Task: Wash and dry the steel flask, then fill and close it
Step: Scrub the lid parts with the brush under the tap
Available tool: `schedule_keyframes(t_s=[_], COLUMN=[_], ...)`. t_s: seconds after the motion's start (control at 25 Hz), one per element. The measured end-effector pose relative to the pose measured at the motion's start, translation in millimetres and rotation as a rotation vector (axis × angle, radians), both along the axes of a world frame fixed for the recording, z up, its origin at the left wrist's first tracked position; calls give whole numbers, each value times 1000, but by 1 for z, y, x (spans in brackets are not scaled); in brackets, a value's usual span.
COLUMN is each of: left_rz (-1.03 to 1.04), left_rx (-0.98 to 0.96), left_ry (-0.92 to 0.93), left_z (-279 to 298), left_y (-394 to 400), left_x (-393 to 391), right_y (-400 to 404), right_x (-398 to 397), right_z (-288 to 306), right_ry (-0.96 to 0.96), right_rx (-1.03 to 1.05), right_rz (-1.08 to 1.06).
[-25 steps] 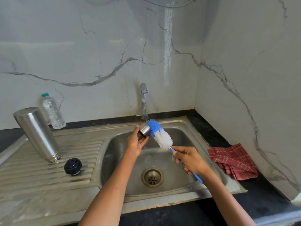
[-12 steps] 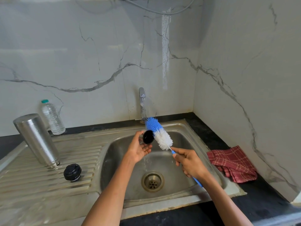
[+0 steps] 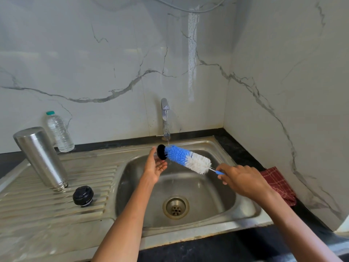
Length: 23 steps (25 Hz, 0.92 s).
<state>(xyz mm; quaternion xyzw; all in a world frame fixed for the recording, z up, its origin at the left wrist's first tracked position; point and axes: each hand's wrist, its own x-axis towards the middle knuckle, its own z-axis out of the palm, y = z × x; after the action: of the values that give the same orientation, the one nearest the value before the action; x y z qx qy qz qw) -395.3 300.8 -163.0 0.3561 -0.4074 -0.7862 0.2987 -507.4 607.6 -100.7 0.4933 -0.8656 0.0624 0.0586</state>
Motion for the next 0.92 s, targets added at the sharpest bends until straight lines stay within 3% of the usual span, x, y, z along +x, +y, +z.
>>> schedule_keyframes(t_s=[0.24,0.4,0.52,0.64,0.72,0.8,0.92], left_rz=[-76,-57,-102,-142,-133,-123,-121], left_rx=[-130,-93,-61,-7,25,41,34], left_ry=[-96,-80,-67,-42,-10,27,24], left_z=[-3,-8,-5,-2,0,3,6], left_y=[17,8,9,12,12,12,15], left_x=[-12,-10,-7,-6,-6,-8,-9], right_y=[9,18,6,-14,-24,-30,-39], right_x=[-6,-3,-7,-15,-23,-37,-45], right_z=[8,17,21,18,20,22,40], right_ry=[257,338,389,537,615,522,-81], right_rx=[39,55,29,0,-6,29,50], right_rz=[47,138,80,27,116,195,66])
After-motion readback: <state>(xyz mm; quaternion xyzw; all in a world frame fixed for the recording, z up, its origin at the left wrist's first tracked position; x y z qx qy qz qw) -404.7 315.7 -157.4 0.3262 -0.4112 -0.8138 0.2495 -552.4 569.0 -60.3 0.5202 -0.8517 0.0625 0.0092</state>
